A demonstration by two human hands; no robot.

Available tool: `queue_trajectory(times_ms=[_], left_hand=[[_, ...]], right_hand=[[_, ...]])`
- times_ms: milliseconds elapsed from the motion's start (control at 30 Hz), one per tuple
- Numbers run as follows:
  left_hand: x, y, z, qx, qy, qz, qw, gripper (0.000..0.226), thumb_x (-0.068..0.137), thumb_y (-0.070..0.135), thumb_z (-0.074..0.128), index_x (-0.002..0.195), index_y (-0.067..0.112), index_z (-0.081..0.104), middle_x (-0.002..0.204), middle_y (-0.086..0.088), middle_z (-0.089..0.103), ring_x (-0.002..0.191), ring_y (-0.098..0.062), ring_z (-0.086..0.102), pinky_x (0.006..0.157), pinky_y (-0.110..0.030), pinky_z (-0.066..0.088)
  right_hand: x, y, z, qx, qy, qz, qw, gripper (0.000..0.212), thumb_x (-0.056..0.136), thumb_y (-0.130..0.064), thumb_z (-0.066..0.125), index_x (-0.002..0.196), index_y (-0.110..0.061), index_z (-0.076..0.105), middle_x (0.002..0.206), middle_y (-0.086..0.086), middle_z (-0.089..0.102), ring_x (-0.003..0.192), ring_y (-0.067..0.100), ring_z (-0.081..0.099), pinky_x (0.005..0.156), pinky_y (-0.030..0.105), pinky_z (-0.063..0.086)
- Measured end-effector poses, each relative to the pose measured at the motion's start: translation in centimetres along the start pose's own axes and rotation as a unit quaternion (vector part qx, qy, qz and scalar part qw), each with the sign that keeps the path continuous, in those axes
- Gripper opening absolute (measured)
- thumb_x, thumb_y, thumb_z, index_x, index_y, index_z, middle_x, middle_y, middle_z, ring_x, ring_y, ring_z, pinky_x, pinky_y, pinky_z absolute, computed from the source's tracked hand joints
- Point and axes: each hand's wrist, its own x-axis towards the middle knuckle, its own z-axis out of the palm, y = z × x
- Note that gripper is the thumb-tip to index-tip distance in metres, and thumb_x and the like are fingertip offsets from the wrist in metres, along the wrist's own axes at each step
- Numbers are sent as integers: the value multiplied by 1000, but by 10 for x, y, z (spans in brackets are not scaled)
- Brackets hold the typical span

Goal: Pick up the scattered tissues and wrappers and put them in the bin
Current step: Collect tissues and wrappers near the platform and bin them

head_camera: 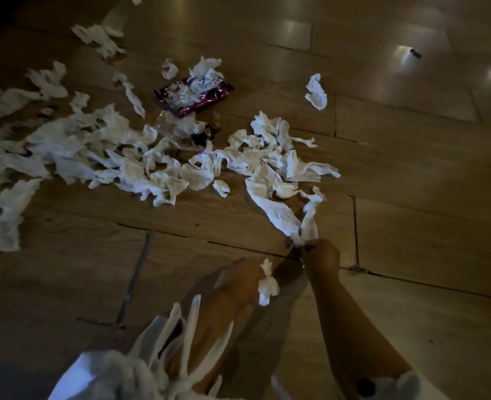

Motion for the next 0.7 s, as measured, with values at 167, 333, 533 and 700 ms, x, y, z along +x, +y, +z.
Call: queue_trajectory(times_ms=[167, 333, 533, 700], left_hand=[[-67, -22, -23, -77, -16, -30, 996, 27, 91, 15, 54, 117, 11, 61, 111, -2, 60, 88, -6, 51, 70, -5, 40], [-153, -61, -57, -229, 124, -66, 963, 12, 82, 16, 66, 93, 20, 69, 87, 3, 69, 83, -10, 64, 77, -26, 54], [-268, -125, -97, -349, 186, -109, 912, 58, 71, 14, 77, 122, 17, 52, 113, 2, 63, 100, -13, 64, 90, -37, 54], [-392, -170, -112, -508, 266, -174, 801, 24, 75, 13, 75, 99, 11, 68, 95, -8, 72, 84, -18, 71, 68, -27, 58]], right_hand=[[-76, -7, -7, 179, -84, 88, 976, 14, 81, -14, 71, 78, -1, 71, 62, 6, 65, 51, 12, 60, 43, 11, 47], [-162, -42, -15, 253, -168, 70, 950, 18, 77, -19, 75, 84, -3, 73, 72, 10, 72, 64, 19, 66, 54, 19, 49], [-276, -104, -12, 246, -333, -17, 910, 14, 79, -17, 73, 87, -5, 72, 78, 12, 73, 63, 14, 67, 51, 16, 51], [-381, -146, 9, 207, -481, -72, 849, 15, 83, -8, 67, 93, 3, 69, 63, 4, 68, 56, 11, 61, 54, 19, 48]])
